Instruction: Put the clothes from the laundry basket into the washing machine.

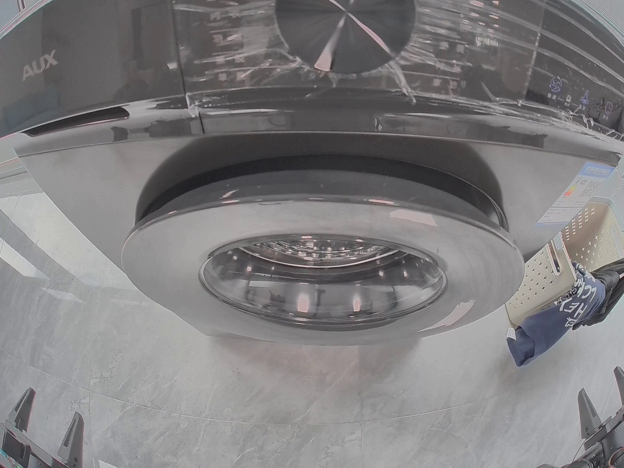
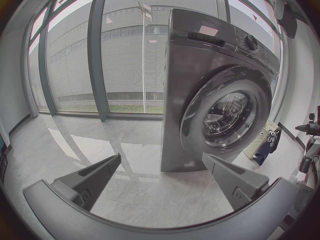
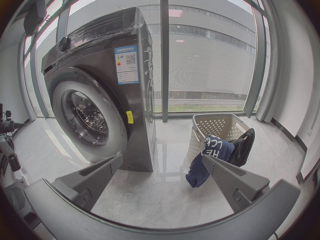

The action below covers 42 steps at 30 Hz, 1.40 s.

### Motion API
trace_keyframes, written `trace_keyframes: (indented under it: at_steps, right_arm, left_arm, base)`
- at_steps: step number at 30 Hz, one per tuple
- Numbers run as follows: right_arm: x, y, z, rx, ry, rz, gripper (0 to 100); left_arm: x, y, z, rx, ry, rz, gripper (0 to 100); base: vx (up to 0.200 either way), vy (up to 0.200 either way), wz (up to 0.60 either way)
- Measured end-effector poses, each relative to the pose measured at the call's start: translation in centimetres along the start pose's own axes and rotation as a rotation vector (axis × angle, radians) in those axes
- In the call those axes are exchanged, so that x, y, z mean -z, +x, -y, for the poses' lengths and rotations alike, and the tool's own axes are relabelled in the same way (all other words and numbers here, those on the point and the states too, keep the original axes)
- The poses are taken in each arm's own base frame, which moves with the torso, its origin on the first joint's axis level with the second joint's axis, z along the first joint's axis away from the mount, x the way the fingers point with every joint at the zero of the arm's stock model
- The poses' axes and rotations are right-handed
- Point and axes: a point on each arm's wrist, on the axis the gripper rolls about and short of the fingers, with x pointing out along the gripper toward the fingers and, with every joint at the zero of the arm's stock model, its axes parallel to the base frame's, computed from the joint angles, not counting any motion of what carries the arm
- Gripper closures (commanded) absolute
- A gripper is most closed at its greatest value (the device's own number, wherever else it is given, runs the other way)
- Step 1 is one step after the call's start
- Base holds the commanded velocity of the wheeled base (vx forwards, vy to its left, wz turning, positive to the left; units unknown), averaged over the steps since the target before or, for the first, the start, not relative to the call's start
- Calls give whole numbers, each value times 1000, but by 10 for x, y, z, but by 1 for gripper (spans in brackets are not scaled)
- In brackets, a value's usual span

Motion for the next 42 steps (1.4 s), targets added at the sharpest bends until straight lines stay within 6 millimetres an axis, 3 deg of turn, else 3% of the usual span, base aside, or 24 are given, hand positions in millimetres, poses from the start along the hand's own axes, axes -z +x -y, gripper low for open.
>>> trace_keyframes:
  at_steps: [8, 17, 22, 31, 36, 42]
  right_arm:
    - [-3, 0, 0, 2, 6, 24, 0]
    - [-54, -7, -1, -125, 51, 118, 0]
    - [-69, 15, -4, -232, 67, 25, 0]
    - [-87, 81, -17, -369, 75, -78, 0]
    - [-89, 113, -35, -434, 115, -110, 0]
    - [-83, 130, -64, -526, 165, -200, 0]
  left_arm:
    - [0, 0, 0, 0, 0, 0, 0]
    - [0, 0, 0, 1, 1, 0, 0]
    - [0, 0, 0, 1, 1, 0, 0]
    - [0, 0, 0, 1, 1, 0, 0]
    - [0, 0, 0, 1, 1, 0, 0]
    - [0, 0, 0, 1, 1, 0, 0]
  base:
    - [0, 0, 0]
    - [0, 0, 0]
    - [0, 0, 0]
    - [0, 0, 0]
    - [0, 0, 0]
    - [0, 0, 0]
